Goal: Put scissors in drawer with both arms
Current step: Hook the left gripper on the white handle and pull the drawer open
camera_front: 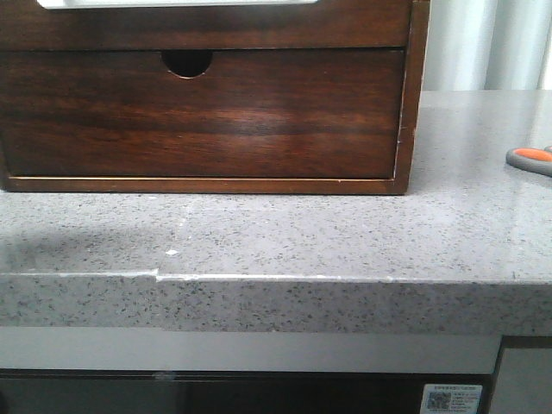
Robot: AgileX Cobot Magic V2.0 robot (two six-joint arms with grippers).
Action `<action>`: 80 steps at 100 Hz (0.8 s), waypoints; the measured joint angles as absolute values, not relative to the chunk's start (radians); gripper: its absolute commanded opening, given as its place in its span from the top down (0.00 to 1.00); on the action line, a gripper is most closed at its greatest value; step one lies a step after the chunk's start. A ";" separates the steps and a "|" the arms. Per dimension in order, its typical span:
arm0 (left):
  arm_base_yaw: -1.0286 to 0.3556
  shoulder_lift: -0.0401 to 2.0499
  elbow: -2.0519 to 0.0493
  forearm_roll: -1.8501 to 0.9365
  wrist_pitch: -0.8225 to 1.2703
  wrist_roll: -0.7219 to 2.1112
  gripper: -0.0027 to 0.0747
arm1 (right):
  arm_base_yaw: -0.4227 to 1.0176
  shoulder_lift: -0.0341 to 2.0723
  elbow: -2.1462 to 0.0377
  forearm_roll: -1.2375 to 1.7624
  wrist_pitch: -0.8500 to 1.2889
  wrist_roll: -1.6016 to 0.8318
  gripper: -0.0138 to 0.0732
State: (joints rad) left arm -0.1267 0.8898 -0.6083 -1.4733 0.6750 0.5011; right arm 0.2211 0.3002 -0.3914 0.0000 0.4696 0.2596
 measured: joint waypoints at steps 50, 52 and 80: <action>-0.127 1.197 -0.731 -1.685 0.750 0.525 0.49 | 0.221 0.302 -0.391 0.000 0.492 0.260 0.33; -0.127 1.201 -0.731 -1.690 0.750 0.525 0.50 | 0.221 0.302 -0.391 0.000 0.492 0.260 0.33; -0.127 1.230 -0.732 -1.735 0.750 0.572 0.82 | 0.221 0.302 -0.391 0.000 0.494 0.260 0.33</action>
State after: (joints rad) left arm -0.1267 1.2303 -0.7325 -1.7354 0.7503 0.5716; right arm 0.2211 0.3017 -0.3914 0.0000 0.4943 0.2596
